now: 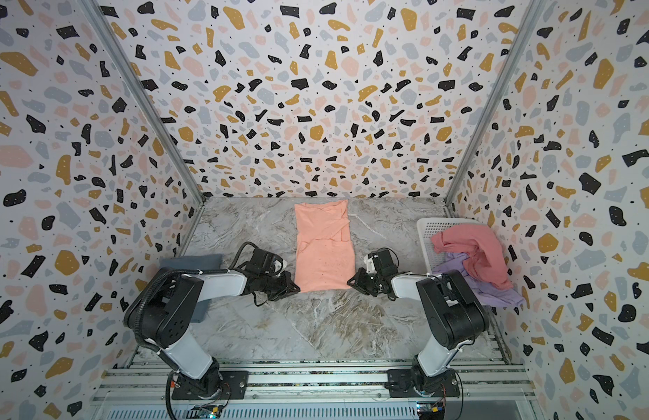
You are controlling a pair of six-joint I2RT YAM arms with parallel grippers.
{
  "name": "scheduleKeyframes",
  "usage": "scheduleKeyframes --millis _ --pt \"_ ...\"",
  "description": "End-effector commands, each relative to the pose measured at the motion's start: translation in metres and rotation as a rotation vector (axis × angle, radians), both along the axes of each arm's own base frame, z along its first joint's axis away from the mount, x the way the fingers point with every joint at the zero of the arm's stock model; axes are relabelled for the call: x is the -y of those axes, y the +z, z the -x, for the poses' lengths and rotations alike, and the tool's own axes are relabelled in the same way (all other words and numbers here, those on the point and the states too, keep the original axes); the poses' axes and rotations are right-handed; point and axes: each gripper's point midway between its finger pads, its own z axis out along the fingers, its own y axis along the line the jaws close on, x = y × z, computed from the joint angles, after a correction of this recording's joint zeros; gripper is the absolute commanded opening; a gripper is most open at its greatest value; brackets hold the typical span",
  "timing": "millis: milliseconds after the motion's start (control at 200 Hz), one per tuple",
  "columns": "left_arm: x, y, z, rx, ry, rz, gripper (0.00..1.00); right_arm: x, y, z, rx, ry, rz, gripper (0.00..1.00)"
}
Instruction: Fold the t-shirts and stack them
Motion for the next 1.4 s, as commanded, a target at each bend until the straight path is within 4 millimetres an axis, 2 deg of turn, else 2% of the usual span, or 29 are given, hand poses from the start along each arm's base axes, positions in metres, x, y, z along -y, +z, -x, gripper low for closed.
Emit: scheduleKeyframes --millis 0,115,225,350,410,501,571,651,766,896,986,1076,1176,1201,1247,1262,1317,1337,1362,1397 --pt "-0.004 0.000 0.008 0.011 0.002 -0.013 0.00 -0.008 0.014 0.001 0.036 0.043 0.036 0.05" --pt "-0.018 0.006 0.032 0.006 -0.052 -0.076 0.00 -0.009 0.023 0.034 0.043 0.124 0.124 0.00" --pt "-0.031 0.020 0.067 -0.012 -0.147 -0.117 0.00 -0.003 0.026 0.082 0.001 0.185 0.176 0.00" --pt "-0.039 0.044 0.111 -0.034 -0.206 -0.078 0.00 -0.004 0.052 0.127 -0.010 0.223 0.175 0.00" --pt "-0.036 0.065 0.116 -0.002 -0.185 -0.018 0.00 -0.007 0.073 0.135 0.026 0.221 0.152 0.00" --pt "-0.026 0.113 0.102 0.108 -0.144 0.072 0.00 -0.011 0.106 0.128 0.094 0.193 0.102 0.00" --pt "-0.021 0.140 0.086 0.168 -0.156 0.074 0.00 -0.013 0.127 0.114 0.146 0.165 0.088 0.00" --pt "-0.011 0.175 0.058 0.279 -0.151 0.097 0.00 -0.019 0.149 0.089 0.213 0.148 0.080 0.01" --pt "0.003 0.196 0.020 0.356 -0.161 0.104 0.00 -0.021 0.162 0.046 0.276 0.116 0.071 0.01" --pt "0.018 0.192 -0.024 0.368 -0.188 0.066 0.00 -0.020 0.174 -0.014 0.347 0.083 0.051 0.01" --pt "0.024 0.191 -0.065 0.388 -0.173 0.050 0.00 -0.018 0.176 -0.057 0.375 0.070 0.041 0.00" --pt "0.027 0.184 -0.108 0.394 -0.151 0.044 0.00 -0.018 0.165 -0.100 0.376 0.079 0.024 0.01" --pt "0.022 0.157 -0.167 0.371 -0.081 0.017 0.01 -0.016 0.146 -0.148 0.367 0.070 0.035 0.02" --pt "0.019 0.146 -0.181 0.348 -0.062 0.009 0.06 -0.014 0.139 -0.160 0.360 0.061 0.032 0.05" --pt "0.019 0.135 -0.207 0.334 -0.038 0.040 0.09 -0.014 0.133 -0.182 0.369 0.060 0.001 0.18" --pt "0.019 0.131 -0.215 0.329 -0.024 0.043 0.10 -0.015 0.130 -0.188 0.372 0.062 -0.013 0.24" --pt "0.013 0.115 -0.243 0.306 0.038 0.052 0.19 -0.014 0.130 -0.214 0.400 0.057 -0.062 0.61" --pt "0.010 0.113 -0.253 0.308 0.058 0.055 0.23 -0.014 0.130 -0.222 0.411 0.057 -0.074 0.70" --pt "0.006 0.109 -0.263 0.305 0.083 0.053 0.32 -0.012 0.132 -0.232 0.429 0.053 -0.082 0.74" --pt "0.000 0.105 -0.277 0.302 0.121 0.061 0.46 -0.008 0.135 -0.244 0.444 0.033 -0.071 0.76"
